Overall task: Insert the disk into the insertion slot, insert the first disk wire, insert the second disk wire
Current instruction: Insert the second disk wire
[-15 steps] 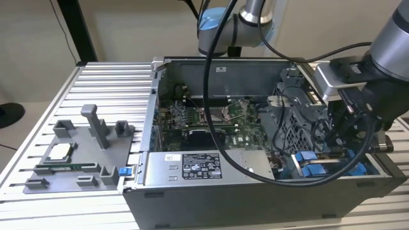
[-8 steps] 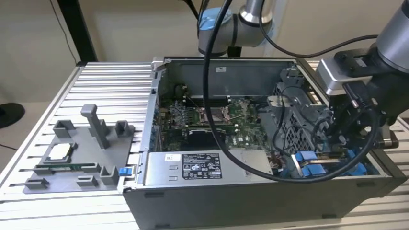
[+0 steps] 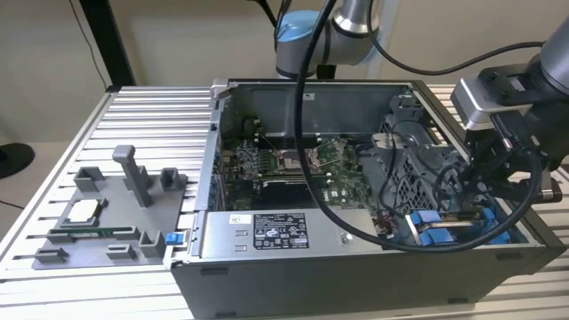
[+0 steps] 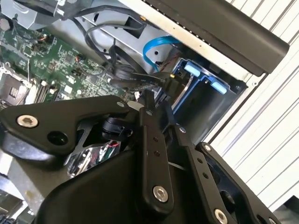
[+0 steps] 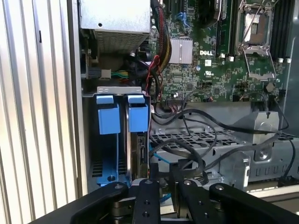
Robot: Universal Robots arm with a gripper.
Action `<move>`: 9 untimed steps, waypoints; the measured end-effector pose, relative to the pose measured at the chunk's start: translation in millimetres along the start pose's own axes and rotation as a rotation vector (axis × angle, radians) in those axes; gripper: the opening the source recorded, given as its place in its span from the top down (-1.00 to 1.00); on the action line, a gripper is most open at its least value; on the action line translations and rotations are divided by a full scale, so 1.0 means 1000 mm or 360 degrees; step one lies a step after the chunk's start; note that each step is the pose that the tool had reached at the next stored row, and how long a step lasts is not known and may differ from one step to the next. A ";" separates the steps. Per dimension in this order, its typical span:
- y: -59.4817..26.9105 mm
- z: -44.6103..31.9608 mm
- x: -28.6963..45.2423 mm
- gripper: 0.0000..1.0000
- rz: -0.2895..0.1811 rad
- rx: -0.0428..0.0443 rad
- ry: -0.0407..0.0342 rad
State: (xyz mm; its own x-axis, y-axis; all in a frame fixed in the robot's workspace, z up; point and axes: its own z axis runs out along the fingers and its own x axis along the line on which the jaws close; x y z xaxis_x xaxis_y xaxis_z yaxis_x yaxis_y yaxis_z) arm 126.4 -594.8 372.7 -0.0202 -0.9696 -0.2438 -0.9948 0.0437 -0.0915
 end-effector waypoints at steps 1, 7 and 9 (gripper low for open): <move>-0.0007 -0.0006 0.0006 1.00 0.0000 0.0000 -0.0007; -0.0044 -0.0042 0.0072 1.00 0.0003 -0.0001 -0.0035; -0.0068 -0.0047 0.0099 1.00 0.0004 -0.0001 -0.0041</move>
State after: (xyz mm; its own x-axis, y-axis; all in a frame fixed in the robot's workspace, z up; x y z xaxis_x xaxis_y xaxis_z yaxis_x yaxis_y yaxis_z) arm 132.5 -605.8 375.5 -0.0199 -0.9630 -0.2688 -0.9949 0.0457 -0.0903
